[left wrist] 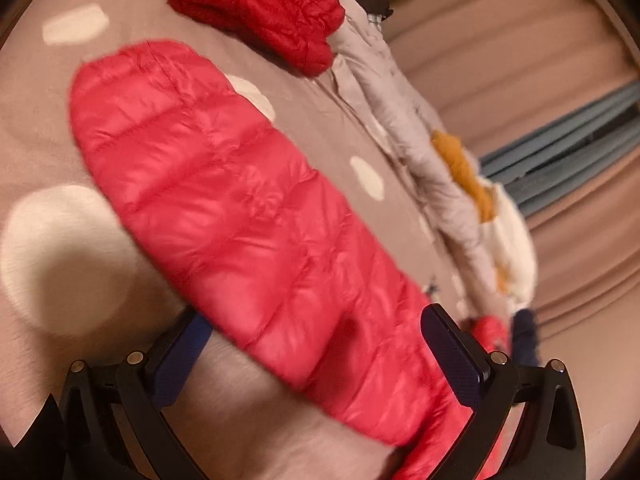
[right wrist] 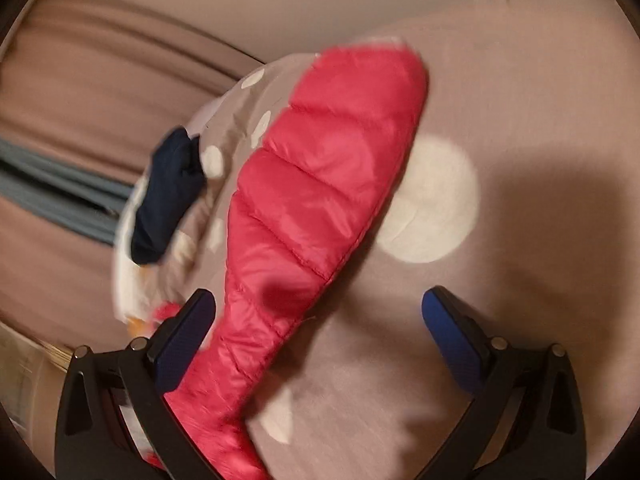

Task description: Fold large clothes

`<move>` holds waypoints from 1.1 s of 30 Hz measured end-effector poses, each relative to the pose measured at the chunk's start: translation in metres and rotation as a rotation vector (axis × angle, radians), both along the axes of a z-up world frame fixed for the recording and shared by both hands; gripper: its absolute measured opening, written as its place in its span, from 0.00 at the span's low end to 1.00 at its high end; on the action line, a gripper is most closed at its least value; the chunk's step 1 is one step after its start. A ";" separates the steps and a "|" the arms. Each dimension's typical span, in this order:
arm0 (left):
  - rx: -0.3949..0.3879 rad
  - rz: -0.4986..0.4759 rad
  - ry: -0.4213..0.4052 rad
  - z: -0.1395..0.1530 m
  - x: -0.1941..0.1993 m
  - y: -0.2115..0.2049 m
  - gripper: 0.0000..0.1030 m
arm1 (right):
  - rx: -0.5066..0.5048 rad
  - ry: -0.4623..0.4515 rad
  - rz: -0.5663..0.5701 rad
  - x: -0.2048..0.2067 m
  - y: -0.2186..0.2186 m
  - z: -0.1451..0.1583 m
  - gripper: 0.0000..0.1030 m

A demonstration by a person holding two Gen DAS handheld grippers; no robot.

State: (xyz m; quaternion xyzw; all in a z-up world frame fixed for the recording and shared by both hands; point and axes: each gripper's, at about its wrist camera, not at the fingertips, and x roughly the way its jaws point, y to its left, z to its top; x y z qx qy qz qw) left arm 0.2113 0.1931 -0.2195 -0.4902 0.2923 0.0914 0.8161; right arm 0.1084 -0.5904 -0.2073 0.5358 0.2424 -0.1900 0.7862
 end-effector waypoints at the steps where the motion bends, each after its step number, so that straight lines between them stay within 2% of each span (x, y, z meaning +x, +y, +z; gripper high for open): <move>1: -0.013 -0.009 -0.017 -0.001 0.003 0.002 0.95 | -0.029 -0.026 -0.026 -0.001 0.003 0.002 1.00; 2: -0.012 -0.018 -0.017 -0.003 0.008 0.004 0.82 | -0.044 -0.067 -0.037 0.000 0.005 0.006 1.00; 3: 0.000 -0.043 0.003 -0.005 0.013 0.003 0.64 | -0.031 -0.108 -0.030 0.003 0.005 0.006 1.00; 4: 0.018 -0.071 0.036 -0.007 0.020 0.003 0.56 | -0.006 -0.150 -0.017 0.008 0.005 0.004 0.98; 5: 0.039 -0.063 0.058 -0.008 0.022 0.002 0.45 | 0.015 -0.171 -0.012 0.013 0.005 0.002 0.86; 6: 0.046 -0.046 0.060 -0.010 0.020 0.002 0.37 | 0.029 -0.165 -0.020 0.017 0.004 0.001 0.61; 7: 0.057 -0.034 0.072 -0.010 0.019 0.002 0.33 | 0.048 -0.142 -0.022 0.023 0.003 -0.003 0.44; 8: 0.075 -0.021 0.089 -0.011 0.017 0.003 0.27 | 0.080 -0.106 -0.021 0.029 0.000 -0.009 0.20; 9: 0.085 -0.012 0.103 -0.011 0.015 0.003 0.23 | 0.117 -0.064 -0.030 0.033 -0.002 -0.017 0.11; 12: 0.109 0.003 0.124 -0.010 0.009 0.002 0.16 | 0.097 -0.075 -0.046 0.029 0.001 -0.021 0.09; 16: 0.262 0.001 0.175 0.004 0.002 -0.010 0.14 | -0.032 0.009 -0.002 0.024 0.011 0.000 0.09; 20: 0.366 -0.027 0.200 0.012 -0.011 -0.022 0.14 | -0.048 0.009 0.008 0.006 0.004 0.004 0.09; 22: 0.439 -0.047 0.193 0.018 -0.026 -0.031 0.14 | -0.084 0.022 0.017 -0.010 0.002 0.010 0.09; 24: 0.478 -0.054 0.185 0.018 -0.037 -0.035 0.14 | -0.117 0.031 0.027 -0.016 -0.003 0.012 0.09; 26: 0.428 -0.051 0.202 0.009 -0.046 -0.031 0.14 | -0.134 0.037 0.033 -0.028 -0.008 0.011 0.11; 27: 0.394 -0.045 0.207 0.004 -0.048 -0.028 0.19 | -0.127 0.031 0.042 -0.034 -0.010 0.008 0.17; 28: 0.329 -0.024 0.192 -0.002 -0.052 -0.020 0.20 | -0.117 0.036 0.045 -0.039 -0.014 0.007 0.21; 31: 0.211 0.025 0.153 -0.004 -0.063 -0.006 0.28 | -0.088 0.024 -0.019 -0.051 -0.025 0.007 0.30; 33: 0.189 0.068 0.147 -0.002 -0.065 -0.001 0.41 | -0.079 -0.004 -0.062 -0.065 -0.034 0.009 0.35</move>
